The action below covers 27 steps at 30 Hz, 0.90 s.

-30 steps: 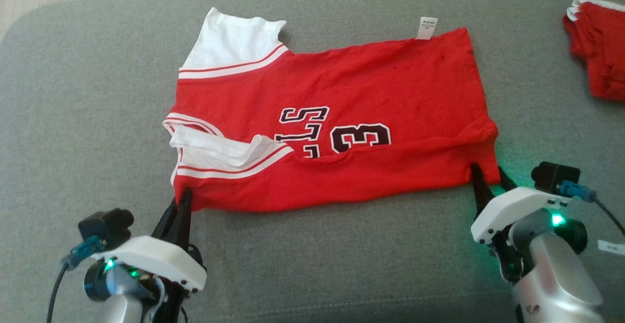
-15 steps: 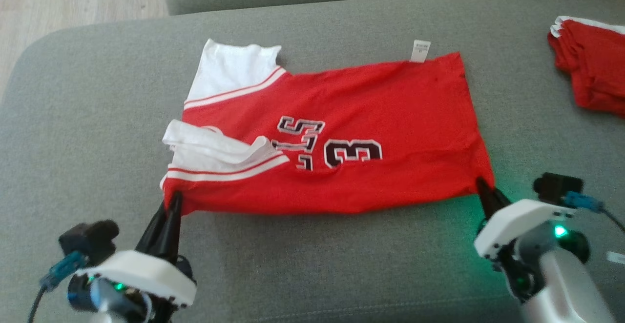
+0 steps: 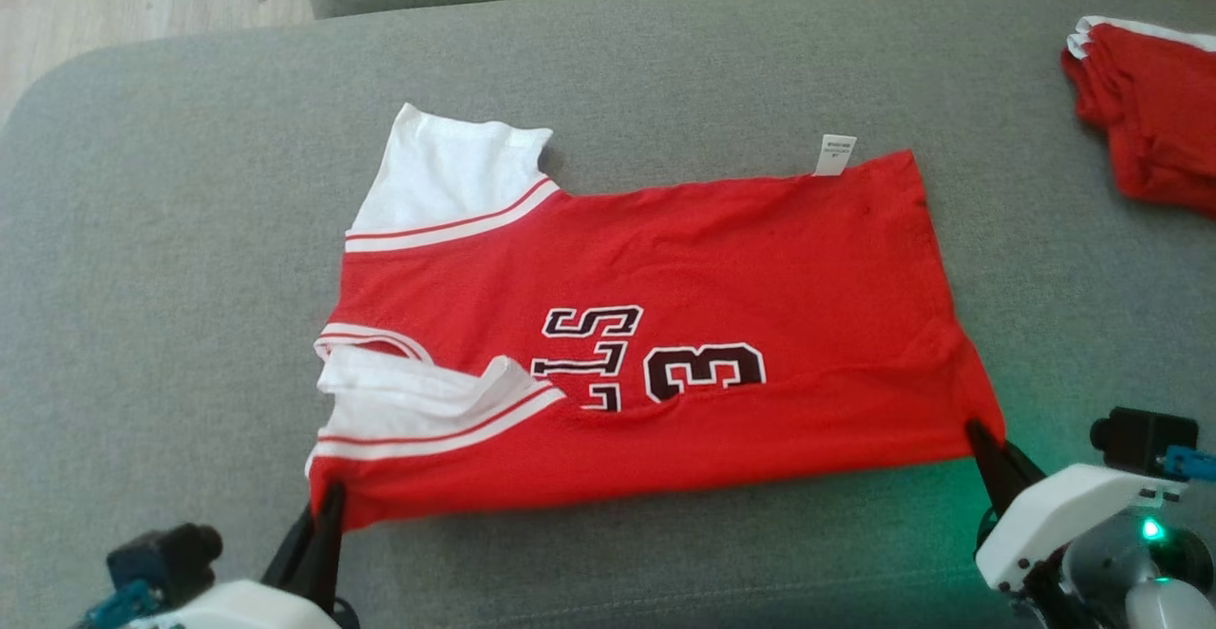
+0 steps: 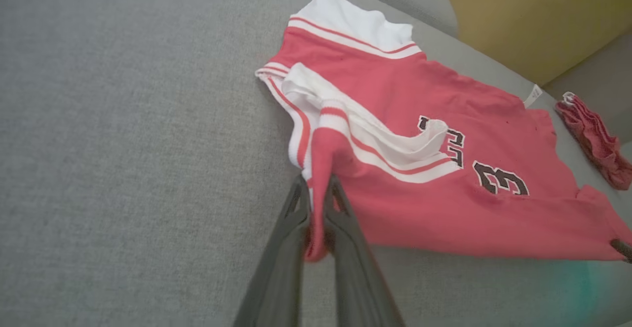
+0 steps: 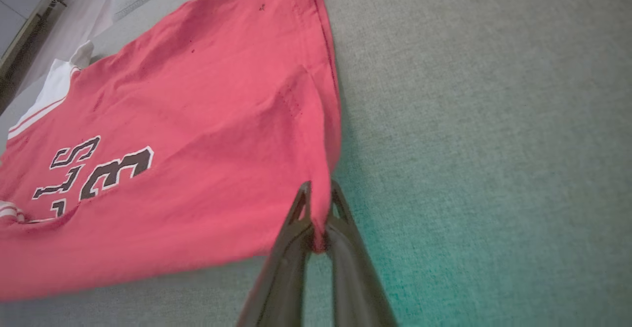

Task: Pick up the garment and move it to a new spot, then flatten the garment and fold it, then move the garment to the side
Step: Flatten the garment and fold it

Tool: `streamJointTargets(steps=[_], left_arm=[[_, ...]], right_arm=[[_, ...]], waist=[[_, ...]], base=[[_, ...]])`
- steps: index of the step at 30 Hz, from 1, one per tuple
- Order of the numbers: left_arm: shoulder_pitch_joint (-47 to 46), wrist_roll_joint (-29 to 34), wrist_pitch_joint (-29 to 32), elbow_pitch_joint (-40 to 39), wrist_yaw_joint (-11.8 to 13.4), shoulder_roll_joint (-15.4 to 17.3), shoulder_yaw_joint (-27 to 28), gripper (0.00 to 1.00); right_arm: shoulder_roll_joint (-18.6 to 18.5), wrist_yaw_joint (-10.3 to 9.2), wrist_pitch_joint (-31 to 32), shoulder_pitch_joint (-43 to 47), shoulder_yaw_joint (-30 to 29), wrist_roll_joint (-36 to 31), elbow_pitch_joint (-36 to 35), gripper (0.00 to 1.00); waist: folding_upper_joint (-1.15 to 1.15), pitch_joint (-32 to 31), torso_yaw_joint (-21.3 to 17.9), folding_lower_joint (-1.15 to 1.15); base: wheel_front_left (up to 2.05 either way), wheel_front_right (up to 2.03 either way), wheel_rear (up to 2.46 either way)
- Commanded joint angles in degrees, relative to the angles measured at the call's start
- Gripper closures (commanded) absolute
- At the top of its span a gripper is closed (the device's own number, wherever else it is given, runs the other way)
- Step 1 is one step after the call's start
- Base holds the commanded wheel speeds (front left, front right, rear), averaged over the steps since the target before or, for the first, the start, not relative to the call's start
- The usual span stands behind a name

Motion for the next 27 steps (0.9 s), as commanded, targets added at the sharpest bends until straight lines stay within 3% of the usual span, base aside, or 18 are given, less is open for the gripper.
streamJointTargets(steps=[1, 3, 5, 6, 7, 8, 18, 23, 27], left_arm=[[-1.2, -0.4, -0.1, -0.6, 0.6, -0.4, 2.1, 1.0], [-1.3, -0.6, -0.4, 1.2, 0.5, -0.9, 2.0, 1.0], [-1.9, -0.7, -0.7, 3.2, 0.4, -1.0, 1.9, 1.0], [-2.3, -0.6, -0.9, 4.0, 0.3, -1.1, 1.8, 0.92], [-2.6, -0.6, -1.1, 4.6, 0.2, -1.1, 1.8, 0.62], [-2.9, -0.6, -1.2, 5.0, 0.1, -1.1, 1.7, 0.0], [-10.7, 2.3, 0.0, 2.9, -0.8, 4.2, 2.8, 0.0], [-22.4, 4.6, 5.3, 1.4, -4.0, 9.4, 1.1, 0.0], [-33.9, 5.8, 12.9, 4.8, -6.4, 13.0, -0.8, 0.0]], right_arm=[[-0.4, -0.05, 0.4, -0.6, 0.4, -0.2, -2.6, 1.0], [-0.1, -0.05, 0.4, -0.3, 0.0, -0.3, -2.5, 1.0], [0.2, -0.05, 0.0, -0.3, -0.3, -0.7, -2.3, 0.51], [0.3, -0.05, -0.1, -0.3, -0.3, -0.8, -2.1, 0.11], [0.5, -0.05, -0.3, -0.3, -0.3, -0.9, -2.1, 0.0], [0.6, -0.05, -0.4, -0.4, -0.2, -1.0, -2.0, 0.0], [0.4, -0.05, -7.7, -3.5, -1.4, -2.9, -5.7, 0.0], [-0.9, -0.05, -9.7, -8.3, 2.6, -3.4, -7.4, 0.0], [-1.7, -0.05, -10.1, -13.3, 7.4, -3.3, -6.8, 0.0]], waist=[[0.0, 0.2, -0.2, 0.0], [0.0, 0.5, -0.4, 0.0], [0.0, 0.6, -0.5, 0.0], [0.0, 0.6, -0.6, 0.0], [0.0, 0.6, -0.7, 0.0], [0.0, 0.7, -0.9, 0.0], [0.0, 2.0, -2.2, 0.0], [0.0, 4.6, -3.4, 0.0], [0.0, 7.8, -4.9, 0.0]], base=[[0.0, 0.0, 0.0], [0.0, 0.0, 0.0], [0.0, 0.0, 0.0], [0.0, 0.0, 0.0], [0.0, 0.0, 0.0], [0.0, 0.0, 0.0], [0.0, 0.0, 0.0], [0.0, 0.0, 0.0], [0.0, 0.0, 0.0]])
